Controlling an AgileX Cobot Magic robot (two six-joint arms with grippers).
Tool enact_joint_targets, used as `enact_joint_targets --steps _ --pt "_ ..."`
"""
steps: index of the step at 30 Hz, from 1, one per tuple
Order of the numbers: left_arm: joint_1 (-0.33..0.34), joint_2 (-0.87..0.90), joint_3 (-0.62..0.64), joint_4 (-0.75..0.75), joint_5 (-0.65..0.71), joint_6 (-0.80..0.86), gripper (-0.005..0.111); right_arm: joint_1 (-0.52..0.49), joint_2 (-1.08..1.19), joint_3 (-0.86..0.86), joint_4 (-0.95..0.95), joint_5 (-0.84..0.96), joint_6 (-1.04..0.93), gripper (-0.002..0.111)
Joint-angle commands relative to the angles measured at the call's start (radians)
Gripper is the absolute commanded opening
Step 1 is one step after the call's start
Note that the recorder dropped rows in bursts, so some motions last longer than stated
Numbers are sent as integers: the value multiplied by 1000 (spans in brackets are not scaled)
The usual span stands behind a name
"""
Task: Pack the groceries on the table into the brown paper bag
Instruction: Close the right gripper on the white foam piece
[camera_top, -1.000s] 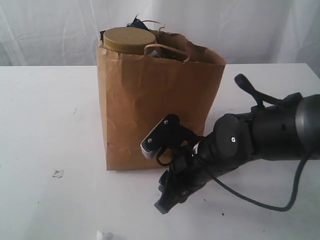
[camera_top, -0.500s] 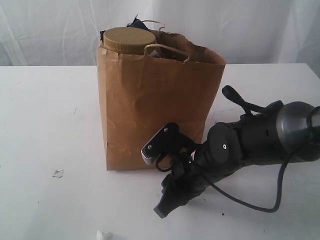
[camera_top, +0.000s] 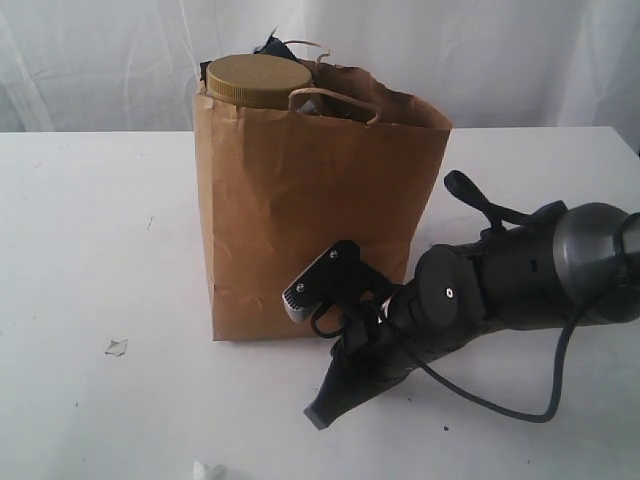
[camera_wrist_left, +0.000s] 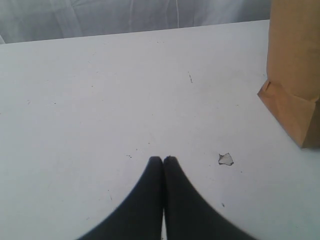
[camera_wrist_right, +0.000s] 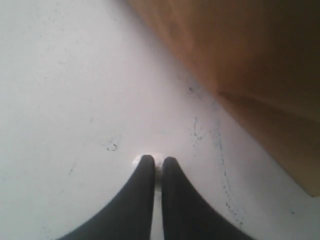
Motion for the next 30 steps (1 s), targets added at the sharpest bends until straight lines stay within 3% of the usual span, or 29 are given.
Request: enact_joint_targets --steps 1,16,23,25,30 --pt "-7 -8 2 -8 -4 -2 0 0 -7 -4 5 55 42 1" --pt "-7 -8 2 -8 -4 -2 0 0 -140 -4 5 256 48 0" --pt "-7 -8 2 -8 -4 -2 0 0 -151 11 5 123 48 0" --pt "-7 -8 2 -8 -4 -2 0 0 -127 15 3 113 39 6" --pt "-7 -8 2 -8 -4 -2 0 0 -92 15 1 101 40 40"
